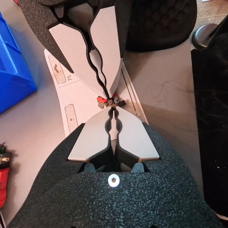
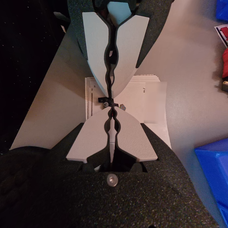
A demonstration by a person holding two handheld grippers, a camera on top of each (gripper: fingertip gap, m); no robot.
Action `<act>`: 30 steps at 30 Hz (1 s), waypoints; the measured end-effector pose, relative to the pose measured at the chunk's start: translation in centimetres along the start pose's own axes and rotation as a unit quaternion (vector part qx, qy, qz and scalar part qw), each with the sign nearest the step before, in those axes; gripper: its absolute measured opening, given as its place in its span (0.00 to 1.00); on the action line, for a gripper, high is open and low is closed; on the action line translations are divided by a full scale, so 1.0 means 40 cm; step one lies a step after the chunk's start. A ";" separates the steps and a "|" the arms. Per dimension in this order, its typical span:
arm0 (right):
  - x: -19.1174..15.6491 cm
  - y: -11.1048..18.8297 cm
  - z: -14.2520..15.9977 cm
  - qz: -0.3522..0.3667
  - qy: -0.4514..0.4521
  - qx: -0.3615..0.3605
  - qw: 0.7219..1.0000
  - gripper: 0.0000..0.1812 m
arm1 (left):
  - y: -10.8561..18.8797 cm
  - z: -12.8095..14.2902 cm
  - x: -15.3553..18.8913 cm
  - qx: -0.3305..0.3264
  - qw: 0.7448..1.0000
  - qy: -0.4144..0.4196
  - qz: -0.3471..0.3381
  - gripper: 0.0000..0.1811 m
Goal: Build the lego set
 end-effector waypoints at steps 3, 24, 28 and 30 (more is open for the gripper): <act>-0.001 0.000 -0.001 -0.006 0.000 0.001 1.000 0.00 | -0.001 0.001 0.001 -0.001 1.000 -0.001 0.002 0.01; 0.008 -0.003 -0.016 -0.013 -0.102 -0.023 0.994 0.00 | -0.010 -0.008 -0.017 -0.045 0.997 0.056 0.038 0.00; 0.007 -0.004 -0.019 -0.011 -0.118 -0.028 0.993 0.00 | -0.009 -0.013 -0.013 -0.054 0.997 0.046 0.028 0.00; 0.004 -0.005 -0.021 -0.004 -0.108 -0.033 0.994 0.00 | -0.008 -0.011 -0.010 -0.046 0.998 0.044 0.024 0.00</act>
Point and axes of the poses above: each gripper's, where its closed fingertips meet, y back along the fingers, z out of its underside, x = y × z across the jaws, the point moved 10 cm from there along y, back along the fingers, and after that the axes turned 15 degrees about -z, right-handed, at the moved point
